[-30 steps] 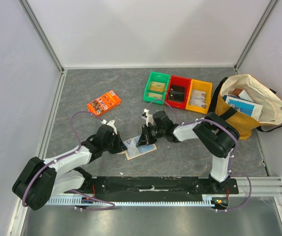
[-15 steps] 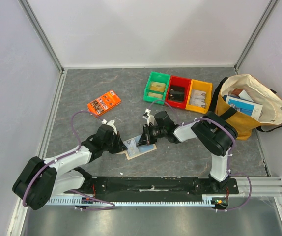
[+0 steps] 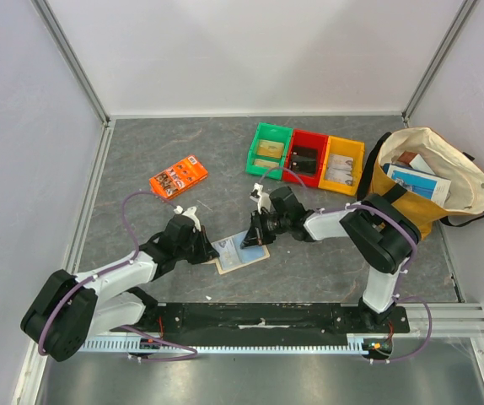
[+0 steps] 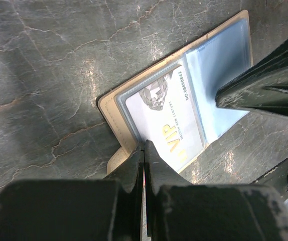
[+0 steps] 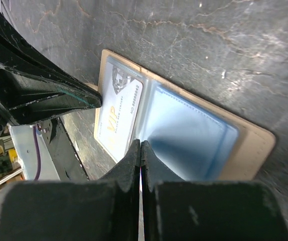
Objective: Take the credit cards out of the card holder
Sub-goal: Remove the credit card from the card holder.
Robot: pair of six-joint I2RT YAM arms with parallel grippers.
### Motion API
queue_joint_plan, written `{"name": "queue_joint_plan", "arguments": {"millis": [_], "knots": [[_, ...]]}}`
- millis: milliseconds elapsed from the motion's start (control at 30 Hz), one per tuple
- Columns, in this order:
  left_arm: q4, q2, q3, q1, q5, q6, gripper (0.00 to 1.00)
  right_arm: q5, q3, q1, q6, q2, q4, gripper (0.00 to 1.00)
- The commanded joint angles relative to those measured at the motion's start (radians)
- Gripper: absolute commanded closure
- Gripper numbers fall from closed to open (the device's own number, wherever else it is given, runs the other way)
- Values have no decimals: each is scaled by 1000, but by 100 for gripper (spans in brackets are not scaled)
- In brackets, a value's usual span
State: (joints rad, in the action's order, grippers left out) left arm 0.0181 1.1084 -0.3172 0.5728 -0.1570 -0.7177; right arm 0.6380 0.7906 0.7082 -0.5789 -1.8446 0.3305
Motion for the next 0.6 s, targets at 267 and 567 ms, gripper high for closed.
{"name": "queue_joint_plan", "arguments": {"millis": [267,567], "knots": [[25,-2,9,4,8,-12,98,14,56,27,5,30,-12,76],[2,2,27,2,-7,-28,98,-20,73,37,-32,-42,-8,69]]}}
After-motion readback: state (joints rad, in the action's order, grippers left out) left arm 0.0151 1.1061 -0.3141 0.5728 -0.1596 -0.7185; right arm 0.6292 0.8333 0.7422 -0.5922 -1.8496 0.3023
